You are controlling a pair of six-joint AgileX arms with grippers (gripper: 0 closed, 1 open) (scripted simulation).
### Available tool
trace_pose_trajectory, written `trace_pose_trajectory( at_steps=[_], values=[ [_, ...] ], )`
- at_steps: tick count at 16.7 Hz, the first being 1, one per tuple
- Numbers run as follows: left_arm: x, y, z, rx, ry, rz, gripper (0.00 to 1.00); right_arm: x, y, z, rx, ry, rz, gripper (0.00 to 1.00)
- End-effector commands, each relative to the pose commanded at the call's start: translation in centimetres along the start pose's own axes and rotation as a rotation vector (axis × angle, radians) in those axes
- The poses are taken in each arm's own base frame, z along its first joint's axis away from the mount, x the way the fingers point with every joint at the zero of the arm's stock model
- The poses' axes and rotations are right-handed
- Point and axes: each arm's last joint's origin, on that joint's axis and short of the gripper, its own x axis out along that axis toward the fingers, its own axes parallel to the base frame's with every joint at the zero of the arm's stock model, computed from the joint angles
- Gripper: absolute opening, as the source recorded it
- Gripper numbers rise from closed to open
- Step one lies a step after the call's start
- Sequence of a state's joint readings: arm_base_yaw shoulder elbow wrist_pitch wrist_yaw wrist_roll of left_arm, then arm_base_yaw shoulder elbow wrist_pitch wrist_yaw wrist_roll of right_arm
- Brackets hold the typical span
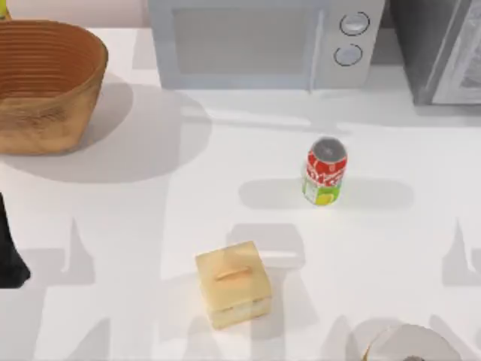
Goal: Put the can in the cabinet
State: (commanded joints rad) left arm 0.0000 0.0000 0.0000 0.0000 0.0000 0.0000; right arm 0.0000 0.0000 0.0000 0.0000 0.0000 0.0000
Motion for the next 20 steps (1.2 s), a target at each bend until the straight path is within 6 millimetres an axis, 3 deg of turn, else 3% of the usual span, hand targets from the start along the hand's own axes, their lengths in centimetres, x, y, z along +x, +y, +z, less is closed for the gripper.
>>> trace_pose_trajectory(
  at_steps=[6,11,16,18,20],
  values=[
    [0.0,0.0,0.0,0.000,0.000,0.000,1.00,0.4,0.5,0.9,0.005,0.010,0.014,1.00],
    [0.0,0.0,0.0,0.000,0.000,0.000,1.00,2.6,2.7,3.3,0.039,0.049,0.050,1.00],
    [0.0,0.0,0.0,0.000,0.000,0.000,1.00,6.4,7.8,7.1,0.126,0.022,0.086,1.00],
    [0.0,0.0,0.0,0.000,0.000,0.000,1.00,8.1,10.7,7.1,0.144,0.037,0.095,1.00],
    [0.0,0.0,0.0,0.000,0.000,0.000,1.00,9.6,13.8,5.7,0.137,0.072,0.101,1.00]
  ],
)
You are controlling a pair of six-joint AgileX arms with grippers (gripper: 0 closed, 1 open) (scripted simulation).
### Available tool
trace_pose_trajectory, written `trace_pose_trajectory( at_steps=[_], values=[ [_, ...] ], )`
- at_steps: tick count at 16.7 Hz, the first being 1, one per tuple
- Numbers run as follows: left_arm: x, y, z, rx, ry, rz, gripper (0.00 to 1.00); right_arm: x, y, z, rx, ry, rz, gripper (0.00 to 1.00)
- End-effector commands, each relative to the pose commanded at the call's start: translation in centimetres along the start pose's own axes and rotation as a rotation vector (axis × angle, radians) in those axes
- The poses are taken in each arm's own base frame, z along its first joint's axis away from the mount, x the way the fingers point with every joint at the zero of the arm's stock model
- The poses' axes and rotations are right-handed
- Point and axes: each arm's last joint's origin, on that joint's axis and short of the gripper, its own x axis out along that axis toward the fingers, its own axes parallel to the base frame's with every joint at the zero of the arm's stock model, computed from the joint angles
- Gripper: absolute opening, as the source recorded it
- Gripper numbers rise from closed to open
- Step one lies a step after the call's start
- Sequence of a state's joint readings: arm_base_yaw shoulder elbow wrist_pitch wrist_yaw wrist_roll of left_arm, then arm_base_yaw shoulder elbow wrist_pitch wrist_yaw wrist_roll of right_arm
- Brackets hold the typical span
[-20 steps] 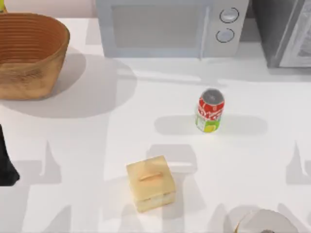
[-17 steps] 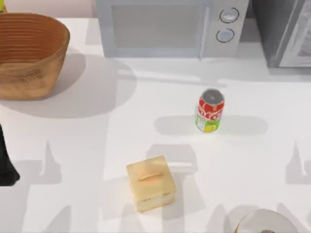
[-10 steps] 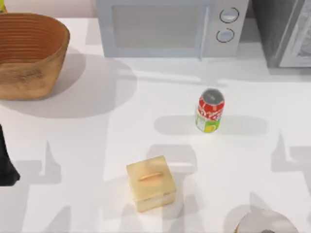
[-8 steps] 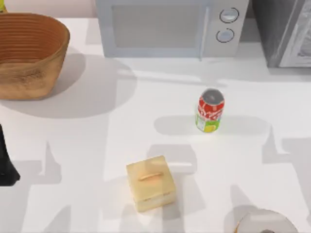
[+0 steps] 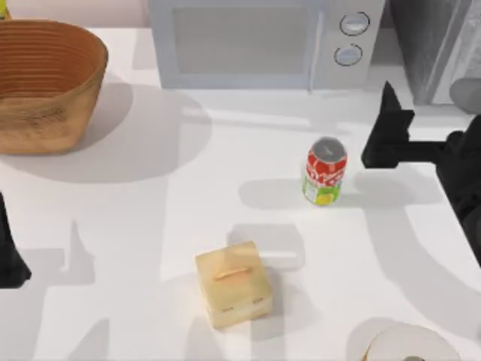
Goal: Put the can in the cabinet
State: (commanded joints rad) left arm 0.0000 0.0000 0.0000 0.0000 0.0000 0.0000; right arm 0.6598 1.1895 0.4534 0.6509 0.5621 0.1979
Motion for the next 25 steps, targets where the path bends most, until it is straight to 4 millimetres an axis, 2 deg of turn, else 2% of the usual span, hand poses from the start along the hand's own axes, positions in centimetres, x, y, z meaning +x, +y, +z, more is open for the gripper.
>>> trace_pose_trajectory(
  at_steps=[4,8,11,13,16,20,21,25],
  values=[
    [0.0,0.0,0.0,0.000,0.000,0.000,1.00,2.7,3.7,-6.2,-0.074,0.095,-0.029,1.00],
    [0.0,0.0,0.0,0.000,0.000,0.000,1.00,3.7,4.8,-13.0,-0.166,0.174,-0.076,1.00],
    [0.0,0.0,0.0,0.000,0.000,0.000,1.00,4.1,5.1,-16.2,-0.180,0.175,-0.107,1.00],
    [0.0,0.0,0.0,0.000,0.000,0.000,1.00,4.4,5.5,-17.2,-0.162,0.153,-0.119,1.00],
    [0.0,0.0,0.0,0.000,0.000,0.000,1.00,4.7,6.1,-17.7,-0.129,0.122,-0.123,1.00],
    [0.0,0.0,0.0,0.000,0.000,0.000,1.00,4.7,6.1,-17.8,-0.128,0.121,-0.123,1.00],
    [0.0,0.0,0.0,0.000,0.000,0.000,1.00,4.9,6.2,-17.1,-0.114,0.107,-0.123,1.00],
    [0.0,0.0,0.0,0.000,0.000,0.000,1.00,5.7,6.2,-16.6,-0.128,0.117,-0.121,1.00]
  ],
)
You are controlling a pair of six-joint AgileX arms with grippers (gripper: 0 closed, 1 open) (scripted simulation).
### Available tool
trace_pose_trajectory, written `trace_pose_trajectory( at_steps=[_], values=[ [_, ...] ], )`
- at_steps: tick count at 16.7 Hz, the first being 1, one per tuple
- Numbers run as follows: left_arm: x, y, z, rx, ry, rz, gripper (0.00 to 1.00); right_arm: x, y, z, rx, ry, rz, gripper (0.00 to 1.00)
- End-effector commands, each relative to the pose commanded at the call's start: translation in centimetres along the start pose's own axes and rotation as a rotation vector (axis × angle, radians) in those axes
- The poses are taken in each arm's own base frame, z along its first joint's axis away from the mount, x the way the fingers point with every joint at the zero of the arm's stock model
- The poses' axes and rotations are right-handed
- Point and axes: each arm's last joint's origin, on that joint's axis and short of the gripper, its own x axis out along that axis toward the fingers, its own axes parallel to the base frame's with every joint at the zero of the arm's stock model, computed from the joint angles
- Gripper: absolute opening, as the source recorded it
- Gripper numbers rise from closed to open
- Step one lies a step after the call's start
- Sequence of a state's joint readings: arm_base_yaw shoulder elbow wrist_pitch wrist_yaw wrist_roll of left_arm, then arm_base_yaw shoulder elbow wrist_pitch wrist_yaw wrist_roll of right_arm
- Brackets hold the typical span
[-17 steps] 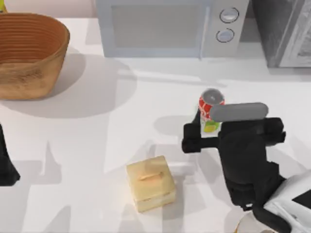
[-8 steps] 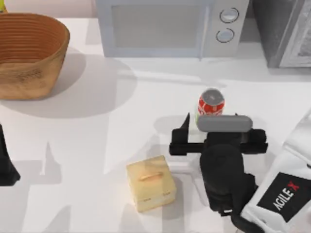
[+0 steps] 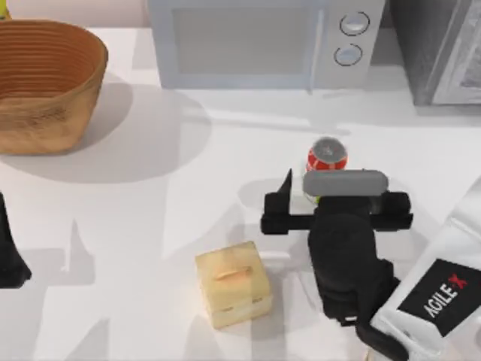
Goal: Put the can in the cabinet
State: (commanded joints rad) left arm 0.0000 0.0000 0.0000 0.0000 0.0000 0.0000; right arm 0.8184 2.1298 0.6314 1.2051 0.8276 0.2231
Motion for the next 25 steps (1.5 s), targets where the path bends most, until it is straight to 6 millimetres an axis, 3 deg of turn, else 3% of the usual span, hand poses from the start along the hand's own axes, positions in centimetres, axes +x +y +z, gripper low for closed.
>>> trace_pose_trajectory(
  at_steps=[4,8,12,16,25],
  values=[
    [0.0,0.0,0.0,0.000,0.000,0.000,1.00,2.5,0.0,1.0,0.000,0.000,-0.002,1.00],
    [0.0,0.0,0.0,0.000,0.000,0.000,1.00,4.8,0.0,0.2,0.001,0.000,-0.003,1.00],
    [0.0,0.0,0.0,0.000,0.000,0.000,1.00,5.2,-0.1,-1.3,0.000,0.004,-0.002,1.00],
    [0.0,0.0,0.0,0.000,0.000,0.000,1.00,5.2,-0.1,-1.3,0.000,0.004,-0.002,1.00],
    [0.0,0.0,0.0,0.000,0.000,0.000,1.00,5.2,-0.1,-1.3,0.000,0.004,-0.002,0.32]
  ],
)
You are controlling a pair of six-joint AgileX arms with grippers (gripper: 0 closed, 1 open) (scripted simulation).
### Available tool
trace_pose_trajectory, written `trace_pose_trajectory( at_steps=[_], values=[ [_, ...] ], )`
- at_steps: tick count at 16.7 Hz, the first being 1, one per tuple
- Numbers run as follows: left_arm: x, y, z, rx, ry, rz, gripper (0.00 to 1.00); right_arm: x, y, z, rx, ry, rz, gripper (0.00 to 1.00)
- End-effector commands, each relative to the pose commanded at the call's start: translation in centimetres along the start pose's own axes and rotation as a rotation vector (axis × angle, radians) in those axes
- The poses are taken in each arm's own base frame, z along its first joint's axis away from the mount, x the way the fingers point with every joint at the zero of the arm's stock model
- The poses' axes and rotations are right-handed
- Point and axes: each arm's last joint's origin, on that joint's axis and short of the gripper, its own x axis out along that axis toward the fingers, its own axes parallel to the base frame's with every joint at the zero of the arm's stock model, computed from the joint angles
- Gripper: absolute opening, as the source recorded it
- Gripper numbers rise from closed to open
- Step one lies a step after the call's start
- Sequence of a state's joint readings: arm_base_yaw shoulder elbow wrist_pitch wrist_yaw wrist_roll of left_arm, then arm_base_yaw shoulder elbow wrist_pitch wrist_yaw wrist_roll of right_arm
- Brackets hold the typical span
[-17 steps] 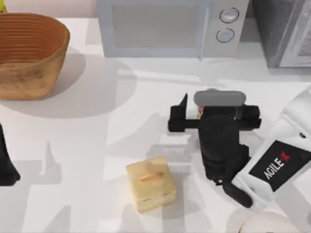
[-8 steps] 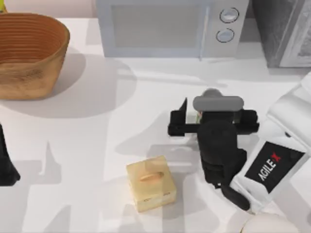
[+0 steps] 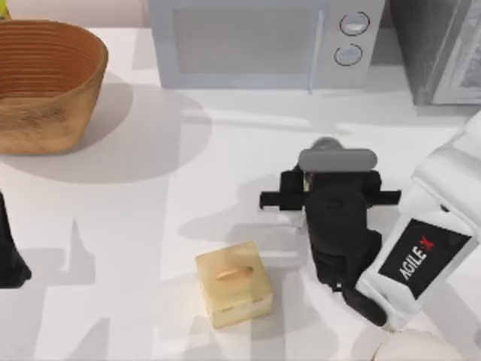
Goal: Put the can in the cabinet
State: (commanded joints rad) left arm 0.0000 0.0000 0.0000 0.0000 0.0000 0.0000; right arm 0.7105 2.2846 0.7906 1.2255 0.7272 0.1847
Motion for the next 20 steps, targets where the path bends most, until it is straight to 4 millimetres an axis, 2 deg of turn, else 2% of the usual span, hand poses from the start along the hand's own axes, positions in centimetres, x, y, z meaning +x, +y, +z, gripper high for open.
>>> trace_pose_trajectory(
  at_steps=[4,5,14,20],
  values=[
    [0.0,0.0,0.0,0.000,0.000,0.000,1.00,0.0,0.0,0.0,0.000,0.000,0.000,0.02],
    [0.0,0.0,0.0,0.000,0.000,0.000,1.00,0.0,0.0,0.0,0.000,0.000,0.000,0.00],
    [0.0,0.0,0.0,0.000,0.000,0.000,1.00,0.0,0.0,0.1,0.002,0.000,-0.001,0.00],
    [0.0,0.0,0.0,0.000,0.000,0.000,1.00,0.5,0.4,3.5,0.026,0.005,-0.058,0.00]
  ],
)
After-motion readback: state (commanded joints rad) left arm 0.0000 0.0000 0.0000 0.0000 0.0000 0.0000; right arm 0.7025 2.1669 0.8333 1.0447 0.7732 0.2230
